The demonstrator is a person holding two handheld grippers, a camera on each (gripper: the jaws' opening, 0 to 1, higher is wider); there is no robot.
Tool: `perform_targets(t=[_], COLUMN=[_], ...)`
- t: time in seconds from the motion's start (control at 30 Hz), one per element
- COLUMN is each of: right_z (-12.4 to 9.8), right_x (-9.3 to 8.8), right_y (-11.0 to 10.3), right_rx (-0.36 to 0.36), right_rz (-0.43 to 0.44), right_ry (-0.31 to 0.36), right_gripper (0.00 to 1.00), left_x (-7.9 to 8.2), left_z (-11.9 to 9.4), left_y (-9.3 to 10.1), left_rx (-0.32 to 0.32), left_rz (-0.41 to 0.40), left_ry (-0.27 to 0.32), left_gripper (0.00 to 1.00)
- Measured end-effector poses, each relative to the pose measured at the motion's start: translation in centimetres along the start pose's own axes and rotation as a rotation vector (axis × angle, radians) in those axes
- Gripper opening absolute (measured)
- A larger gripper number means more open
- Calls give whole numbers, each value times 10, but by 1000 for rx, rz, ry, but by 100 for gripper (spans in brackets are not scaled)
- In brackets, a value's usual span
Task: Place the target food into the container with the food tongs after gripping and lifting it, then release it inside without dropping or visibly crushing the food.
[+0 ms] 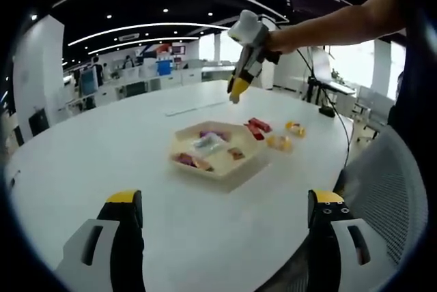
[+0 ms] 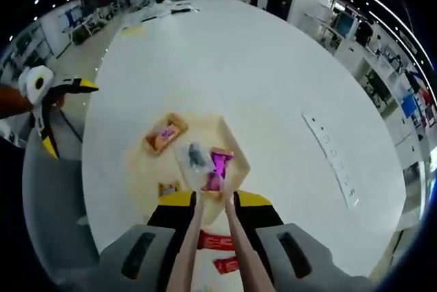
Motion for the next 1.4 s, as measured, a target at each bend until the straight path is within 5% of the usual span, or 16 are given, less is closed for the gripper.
perform_targets(t=[0.73,1.4], right_z=[-14,-4], right_x=[-45,-97], right_y=[-6,-38], right_rx=[-15,6], right_rz=[12,65], right_ry=[-17,-51], right_gripper=[23,23], left_x=[0,0], left_z=[1,1], left_y=[2,4], left_rx=[-5,-13], left_rz=[14,20], left_ry=[-7,-7], left_gripper=[98,98])
Point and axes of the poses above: the point that each gripper's makers call its tool centre point, and the gripper's own axes: z roughly forward along the fingers, y roughly to its right, x roughly out of its top, the point moved 8 cm from there along -z, roughly backward along the fingers
